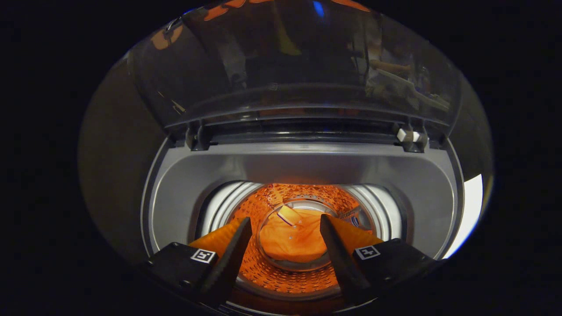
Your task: Put the clothes into the washing machine and then close the washing machine lid.
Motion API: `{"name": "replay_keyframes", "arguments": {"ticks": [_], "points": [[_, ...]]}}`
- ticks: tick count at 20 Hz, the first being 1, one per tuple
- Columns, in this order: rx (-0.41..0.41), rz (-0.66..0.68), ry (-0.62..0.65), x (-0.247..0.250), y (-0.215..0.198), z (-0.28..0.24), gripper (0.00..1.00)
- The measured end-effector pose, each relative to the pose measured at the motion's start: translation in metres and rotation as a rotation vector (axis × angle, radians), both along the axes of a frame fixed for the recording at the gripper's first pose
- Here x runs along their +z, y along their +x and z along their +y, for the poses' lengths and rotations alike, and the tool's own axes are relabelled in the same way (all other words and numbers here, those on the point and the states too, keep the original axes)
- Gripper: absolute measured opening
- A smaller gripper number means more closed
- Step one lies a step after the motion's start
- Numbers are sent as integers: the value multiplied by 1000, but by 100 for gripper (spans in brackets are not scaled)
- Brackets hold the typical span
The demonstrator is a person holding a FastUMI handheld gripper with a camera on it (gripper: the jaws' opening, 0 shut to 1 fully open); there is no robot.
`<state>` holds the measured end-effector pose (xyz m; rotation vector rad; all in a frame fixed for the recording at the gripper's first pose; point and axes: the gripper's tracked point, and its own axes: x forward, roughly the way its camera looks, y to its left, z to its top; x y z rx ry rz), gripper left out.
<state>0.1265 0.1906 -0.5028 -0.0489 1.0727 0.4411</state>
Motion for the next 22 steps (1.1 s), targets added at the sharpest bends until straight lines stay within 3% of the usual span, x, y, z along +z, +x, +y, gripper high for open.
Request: {"name": "replay_keyframes", "arguments": {"ticks": [8, 16, 22], "points": [[0, -180, 81, 78, 4, -2, 100], [17, -419, 163, 201, 11, 3, 99], [-67, -589, 336, 316, 38, 6, 98]]}}
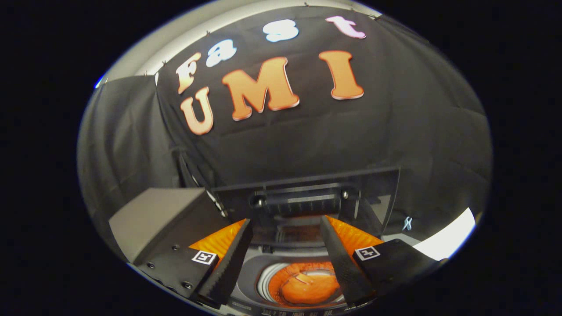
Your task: Put the clothes into the washing machine and then close the washing machine lid.
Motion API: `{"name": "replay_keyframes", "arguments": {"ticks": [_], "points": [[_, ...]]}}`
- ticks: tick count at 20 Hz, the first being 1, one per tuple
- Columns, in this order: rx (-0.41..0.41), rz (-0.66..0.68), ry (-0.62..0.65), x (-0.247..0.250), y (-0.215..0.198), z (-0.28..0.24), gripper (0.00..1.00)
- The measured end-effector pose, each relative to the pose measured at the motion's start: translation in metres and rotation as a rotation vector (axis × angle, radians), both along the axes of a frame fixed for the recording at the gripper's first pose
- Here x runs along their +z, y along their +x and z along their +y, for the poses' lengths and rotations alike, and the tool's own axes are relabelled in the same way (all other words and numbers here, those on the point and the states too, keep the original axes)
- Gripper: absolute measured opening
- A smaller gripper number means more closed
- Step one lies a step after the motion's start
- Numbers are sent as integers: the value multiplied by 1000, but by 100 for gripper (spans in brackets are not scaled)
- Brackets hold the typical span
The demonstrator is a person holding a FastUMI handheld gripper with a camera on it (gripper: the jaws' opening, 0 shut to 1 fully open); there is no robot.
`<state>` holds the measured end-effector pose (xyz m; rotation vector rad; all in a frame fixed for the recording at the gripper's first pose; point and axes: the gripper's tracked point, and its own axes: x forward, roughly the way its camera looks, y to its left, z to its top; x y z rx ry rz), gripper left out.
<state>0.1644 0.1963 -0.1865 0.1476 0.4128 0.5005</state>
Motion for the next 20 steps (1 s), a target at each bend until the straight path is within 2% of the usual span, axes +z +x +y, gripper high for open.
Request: {"name": "replay_keyframes", "arguments": {"ticks": [4, 7, 14, 20], "points": [[-17, -105, 28, 56, 38, 0, 98], [-20, -121, 43, 77, 66, 7, 98], [-30, 7, -65, 11, 152, 38, 99], [-55, 103, -172, -37, 185, 46, 99]]}}
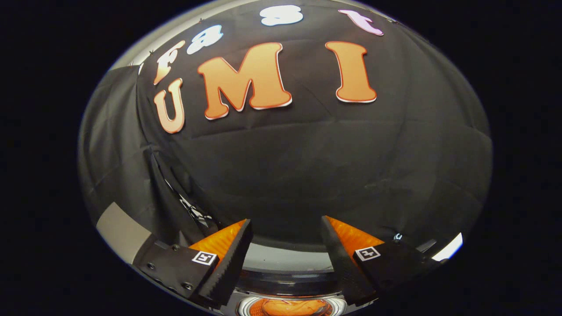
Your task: Put the clothes into the washing machine and then close the washing machine lid.
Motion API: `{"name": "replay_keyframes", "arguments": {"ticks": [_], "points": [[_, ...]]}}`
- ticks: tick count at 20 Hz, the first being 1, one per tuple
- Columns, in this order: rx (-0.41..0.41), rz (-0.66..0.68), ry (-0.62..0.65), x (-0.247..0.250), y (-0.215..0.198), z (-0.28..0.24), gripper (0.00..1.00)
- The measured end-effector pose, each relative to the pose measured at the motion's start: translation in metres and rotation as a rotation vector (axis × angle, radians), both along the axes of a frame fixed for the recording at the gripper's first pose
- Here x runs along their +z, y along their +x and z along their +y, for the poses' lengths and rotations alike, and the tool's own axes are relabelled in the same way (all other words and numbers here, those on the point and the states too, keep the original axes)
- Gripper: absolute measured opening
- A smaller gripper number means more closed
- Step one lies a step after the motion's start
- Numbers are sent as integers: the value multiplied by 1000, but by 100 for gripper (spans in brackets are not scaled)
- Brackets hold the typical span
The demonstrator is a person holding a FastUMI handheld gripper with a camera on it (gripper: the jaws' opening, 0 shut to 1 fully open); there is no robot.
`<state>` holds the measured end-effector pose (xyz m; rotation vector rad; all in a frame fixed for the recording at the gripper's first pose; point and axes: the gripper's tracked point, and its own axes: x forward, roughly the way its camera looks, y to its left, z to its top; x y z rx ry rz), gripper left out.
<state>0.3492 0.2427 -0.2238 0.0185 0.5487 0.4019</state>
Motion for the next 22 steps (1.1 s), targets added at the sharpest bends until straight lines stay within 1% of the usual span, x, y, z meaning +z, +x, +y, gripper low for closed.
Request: {"name": "replay_keyframes", "arguments": {"ticks": [1, 3, 4, 12, 17, 22], "points": [[-10, -27, -29, 3, 4, -5, 99], [-11, -30, -46, -2, 3, -3, 98], [-8, -30, -77, -7, 5, -5, 98], [18, -67, -65, 1, -8, -2, 99], [-6, -102, -73, 3, -18, -8, 99], [-6, -122, -67, 6, -28, -12, 99]]}}
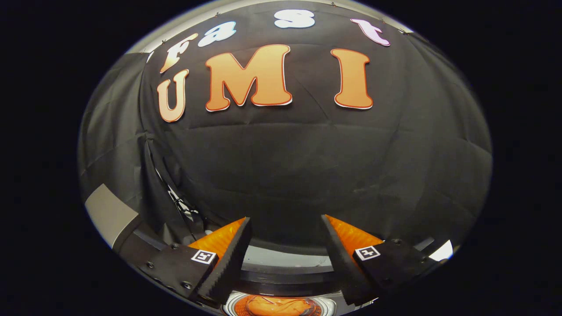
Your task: Put the clothes into the washing machine and then close the washing machine lid.
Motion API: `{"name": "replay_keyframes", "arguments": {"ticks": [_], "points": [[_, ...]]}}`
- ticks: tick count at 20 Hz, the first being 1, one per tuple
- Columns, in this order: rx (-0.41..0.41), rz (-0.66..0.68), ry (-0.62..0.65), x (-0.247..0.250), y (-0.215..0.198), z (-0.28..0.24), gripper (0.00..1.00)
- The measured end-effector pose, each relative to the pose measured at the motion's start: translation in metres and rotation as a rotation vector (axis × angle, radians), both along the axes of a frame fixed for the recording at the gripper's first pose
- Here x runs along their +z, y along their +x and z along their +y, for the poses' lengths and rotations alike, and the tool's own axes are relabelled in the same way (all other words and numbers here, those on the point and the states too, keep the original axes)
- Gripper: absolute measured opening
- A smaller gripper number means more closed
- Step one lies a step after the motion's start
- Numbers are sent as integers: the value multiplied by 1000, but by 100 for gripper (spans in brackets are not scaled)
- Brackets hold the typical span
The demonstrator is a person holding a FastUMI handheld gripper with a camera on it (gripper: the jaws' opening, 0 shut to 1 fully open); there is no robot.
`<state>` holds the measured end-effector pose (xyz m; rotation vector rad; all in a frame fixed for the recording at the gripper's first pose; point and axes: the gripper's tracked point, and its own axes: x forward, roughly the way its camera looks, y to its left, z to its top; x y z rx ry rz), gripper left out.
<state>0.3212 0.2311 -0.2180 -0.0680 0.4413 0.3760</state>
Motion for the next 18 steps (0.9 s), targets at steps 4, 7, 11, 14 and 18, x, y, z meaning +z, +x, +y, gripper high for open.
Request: {"name": "replay_keyframes", "arguments": {"ticks": [4, 7, 11, 14, 18], "points": [[3, -2, 4, 0, -4, -1, 99], [2, -14, 8, 2, -13, -5, 99], [-20, -20, 14, 2, -37, -15, 99], [-44, -15, 17, -1, -56, -21, 99], [-73, 17, 5, -12, -94, -33, 99]]}}
